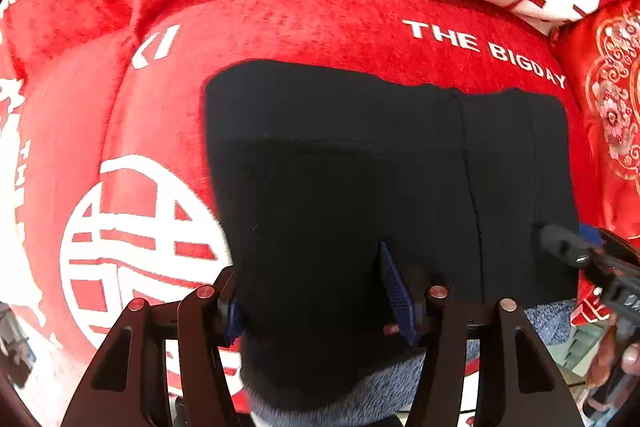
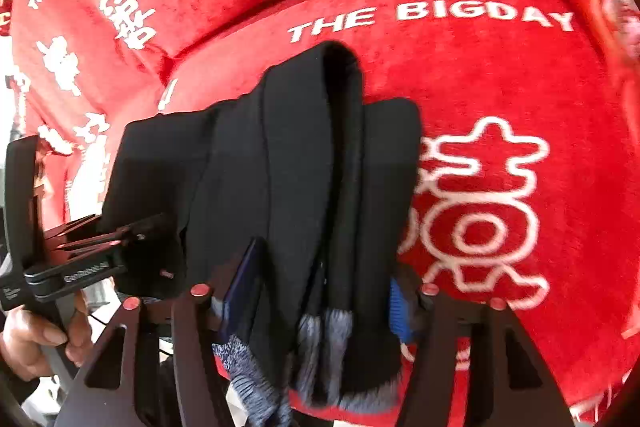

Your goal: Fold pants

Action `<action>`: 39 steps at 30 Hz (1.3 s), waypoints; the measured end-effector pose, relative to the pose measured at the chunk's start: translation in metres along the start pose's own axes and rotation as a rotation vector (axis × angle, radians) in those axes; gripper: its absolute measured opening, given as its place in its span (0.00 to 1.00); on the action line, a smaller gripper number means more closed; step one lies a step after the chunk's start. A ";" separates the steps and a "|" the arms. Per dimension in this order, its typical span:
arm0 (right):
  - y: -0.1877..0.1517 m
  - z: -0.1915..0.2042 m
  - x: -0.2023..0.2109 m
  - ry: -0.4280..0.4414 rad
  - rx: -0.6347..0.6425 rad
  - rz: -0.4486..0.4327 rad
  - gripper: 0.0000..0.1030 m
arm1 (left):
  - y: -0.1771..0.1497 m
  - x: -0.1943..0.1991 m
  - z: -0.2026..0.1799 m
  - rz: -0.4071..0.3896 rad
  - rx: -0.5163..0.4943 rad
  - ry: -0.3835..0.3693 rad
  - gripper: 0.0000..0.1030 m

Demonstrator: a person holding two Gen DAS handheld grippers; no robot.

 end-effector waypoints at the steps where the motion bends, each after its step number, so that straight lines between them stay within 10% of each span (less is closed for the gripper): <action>1: 0.002 -0.002 0.009 -0.020 -0.007 -0.018 0.67 | 0.000 0.007 0.005 -0.009 0.006 0.016 0.57; 6: 0.014 0.049 0.059 -0.179 0.219 -0.172 0.72 | 0.010 0.049 0.016 -0.116 0.064 -0.004 0.58; 10: -0.011 0.097 0.017 -0.210 0.514 -0.053 0.73 | 0.004 0.050 0.002 -0.103 0.011 -0.028 0.58; 13: -0.044 0.060 -0.021 -0.293 0.466 0.109 0.73 | -0.026 0.022 -0.018 0.009 -0.083 -0.063 0.60; 16: -0.077 0.025 -0.024 -0.404 0.389 0.214 0.75 | -0.050 0.004 -0.022 0.038 -0.205 0.058 0.60; 25: -0.071 0.062 0.052 -0.420 0.243 0.038 0.78 | -0.045 0.080 -0.030 -0.137 -0.299 0.009 0.62; 28: -0.062 0.077 0.067 -0.435 0.157 0.002 0.79 | -0.046 0.100 -0.023 -0.175 -0.309 0.015 0.89; 39: -0.056 0.117 0.104 -0.516 0.083 -0.070 0.82 | -0.038 0.147 0.003 -0.235 -0.303 -0.052 0.89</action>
Point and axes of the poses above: each gripper's, at about its wrist camera, not at the fingertips, and x roughly against the way its jaws point, z to its left, y to its top, the point moved 10 cm from there along -x, roughly the way its jaws point, and after that the axes turned 9 degrees about y, right-handed, at the moved point
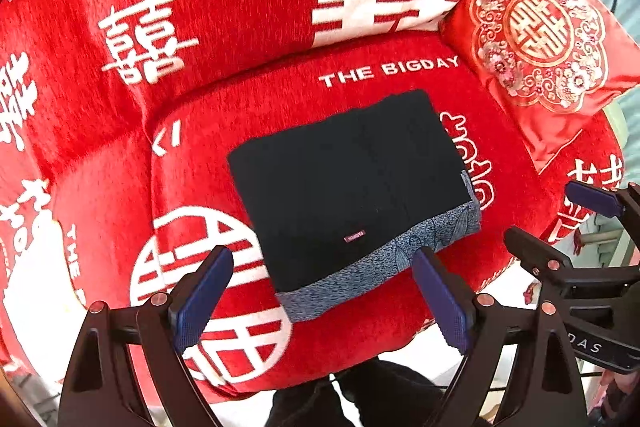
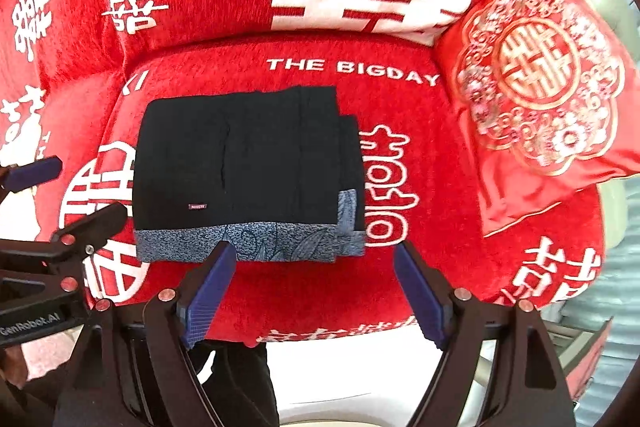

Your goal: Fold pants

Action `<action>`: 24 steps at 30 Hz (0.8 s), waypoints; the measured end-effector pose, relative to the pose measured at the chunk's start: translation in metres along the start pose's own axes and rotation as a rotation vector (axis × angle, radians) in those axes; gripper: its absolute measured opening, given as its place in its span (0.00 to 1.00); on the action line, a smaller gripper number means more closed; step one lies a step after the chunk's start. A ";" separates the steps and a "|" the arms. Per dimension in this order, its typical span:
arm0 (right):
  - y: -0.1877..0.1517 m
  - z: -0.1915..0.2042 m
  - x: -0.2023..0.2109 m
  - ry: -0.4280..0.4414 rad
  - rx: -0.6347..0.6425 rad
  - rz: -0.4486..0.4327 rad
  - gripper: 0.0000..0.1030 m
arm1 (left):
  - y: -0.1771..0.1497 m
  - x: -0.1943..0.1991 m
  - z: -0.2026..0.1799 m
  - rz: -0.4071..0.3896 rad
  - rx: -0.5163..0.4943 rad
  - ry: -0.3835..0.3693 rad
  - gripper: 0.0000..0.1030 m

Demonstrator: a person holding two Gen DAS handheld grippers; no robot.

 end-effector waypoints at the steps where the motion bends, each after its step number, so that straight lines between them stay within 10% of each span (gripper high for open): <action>1: -0.001 0.001 0.004 -0.006 -0.001 -0.003 0.82 | -0.001 0.003 0.002 -0.004 -0.002 0.001 0.89; 11: -0.004 0.016 0.019 -0.023 0.048 -0.029 0.82 | -0.007 0.017 0.008 -0.019 -0.064 0.106 0.89; 24: 0.005 0.007 0.014 0.018 0.304 -0.029 0.82 | -0.008 0.024 -0.007 0.065 0.143 0.140 0.89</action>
Point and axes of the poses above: each gripper's, at about its wrist camera, not at the fingertips, and x roughly against the way its jaws point, z to its left, y to its top, the point moved 10 cm from there along -x, roughly the way its jaws point, and after that the axes turned 9 degrees about y, right-handed, at the moved point
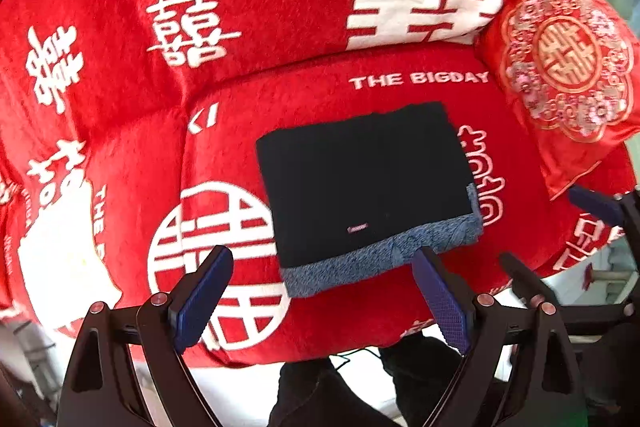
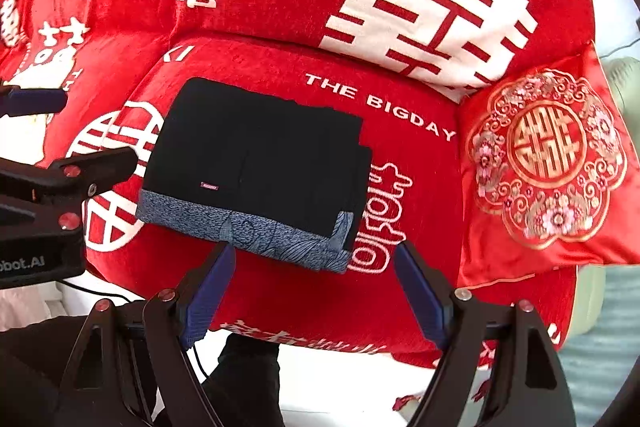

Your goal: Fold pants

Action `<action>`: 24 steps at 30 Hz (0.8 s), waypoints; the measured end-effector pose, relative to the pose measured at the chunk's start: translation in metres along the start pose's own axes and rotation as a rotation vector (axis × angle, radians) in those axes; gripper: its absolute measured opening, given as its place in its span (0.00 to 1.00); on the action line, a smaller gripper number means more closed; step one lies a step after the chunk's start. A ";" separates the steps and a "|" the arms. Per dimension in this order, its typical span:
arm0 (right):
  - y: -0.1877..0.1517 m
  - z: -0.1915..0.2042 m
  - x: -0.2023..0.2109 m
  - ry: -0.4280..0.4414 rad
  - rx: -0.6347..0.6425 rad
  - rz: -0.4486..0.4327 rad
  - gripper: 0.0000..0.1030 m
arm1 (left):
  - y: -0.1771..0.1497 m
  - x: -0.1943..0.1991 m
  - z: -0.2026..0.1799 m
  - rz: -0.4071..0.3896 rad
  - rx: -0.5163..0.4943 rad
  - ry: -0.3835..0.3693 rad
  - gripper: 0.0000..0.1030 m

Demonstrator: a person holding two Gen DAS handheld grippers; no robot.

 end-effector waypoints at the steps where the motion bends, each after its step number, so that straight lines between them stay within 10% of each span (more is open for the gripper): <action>1: -0.001 -0.003 0.000 0.003 0.001 -0.001 0.82 | -0.002 -0.001 -0.001 0.011 0.000 0.016 0.89; 24: -0.010 -0.019 0.009 0.005 0.045 -0.016 0.82 | -0.005 0.012 -0.026 -0.006 -0.024 0.045 0.89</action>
Point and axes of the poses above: each gripper's, at about its wrist camera, not at the fingertips, and x roughly against the way its jaws point, z to its left, y to its top, the point moved 10 cm from there along -x, roughly the way its jaws point, and after that the axes turned 9 degrees about y, right-handed, at the moved point
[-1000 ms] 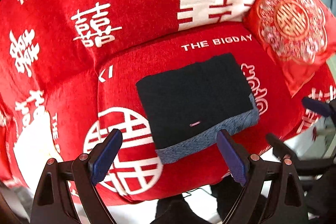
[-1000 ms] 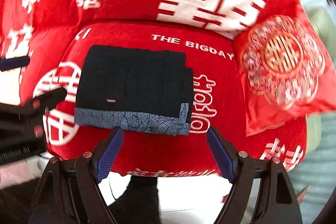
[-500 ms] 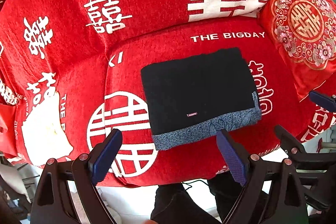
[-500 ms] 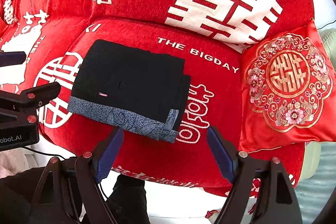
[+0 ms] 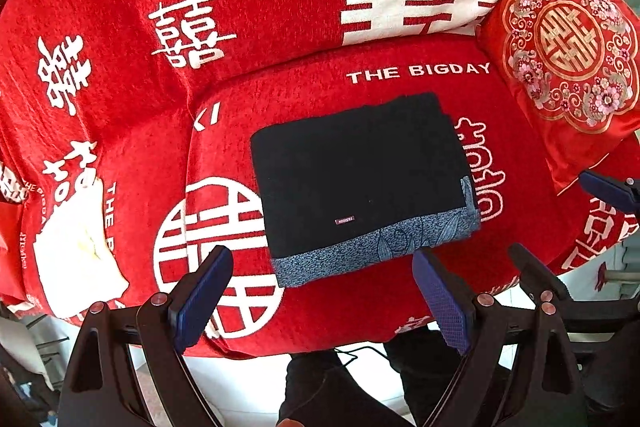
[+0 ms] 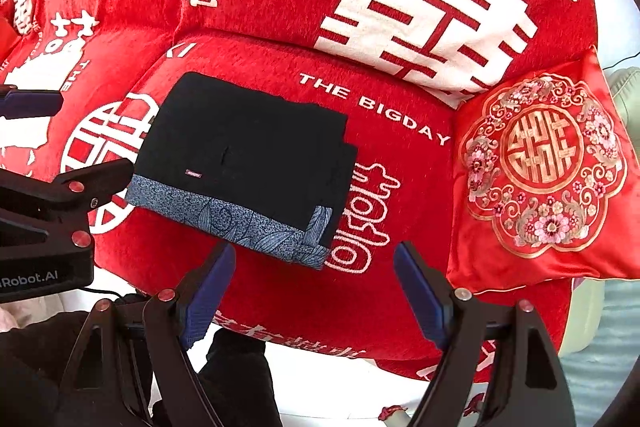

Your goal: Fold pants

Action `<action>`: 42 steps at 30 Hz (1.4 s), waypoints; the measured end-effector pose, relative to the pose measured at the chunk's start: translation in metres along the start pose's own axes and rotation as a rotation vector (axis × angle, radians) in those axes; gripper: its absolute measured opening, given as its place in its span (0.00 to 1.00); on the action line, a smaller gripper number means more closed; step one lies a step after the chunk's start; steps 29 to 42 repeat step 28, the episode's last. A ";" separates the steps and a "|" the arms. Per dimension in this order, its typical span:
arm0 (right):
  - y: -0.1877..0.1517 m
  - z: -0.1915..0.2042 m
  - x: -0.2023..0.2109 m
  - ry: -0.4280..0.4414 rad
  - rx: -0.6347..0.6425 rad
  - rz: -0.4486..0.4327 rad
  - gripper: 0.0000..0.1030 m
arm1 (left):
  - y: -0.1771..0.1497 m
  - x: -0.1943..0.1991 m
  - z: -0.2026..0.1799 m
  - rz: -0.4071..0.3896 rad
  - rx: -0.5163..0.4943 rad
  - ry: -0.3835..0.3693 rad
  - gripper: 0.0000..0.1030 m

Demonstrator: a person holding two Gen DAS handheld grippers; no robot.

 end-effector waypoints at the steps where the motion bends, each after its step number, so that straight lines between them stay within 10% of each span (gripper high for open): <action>1: 0.000 0.000 0.000 -0.001 0.002 0.000 0.82 | 0.000 0.000 0.000 0.001 0.001 -0.003 0.89; 42: 0.017 -0.010 -0.007 0.003 -0.002 0.004 0.82 | 0.018 -0.007 0.001 0.005 0.068 -0.104 0.89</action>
Point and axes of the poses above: each gripper's, at about its wrist camera, not at the fingertips, and x roughly against the way its jaws point, z to its left, y to its top, the point moved 10 cm from there along -x, roughly the way its jaws point, and after that the axes turned 9 degrees about y, right-handed, at the moved point
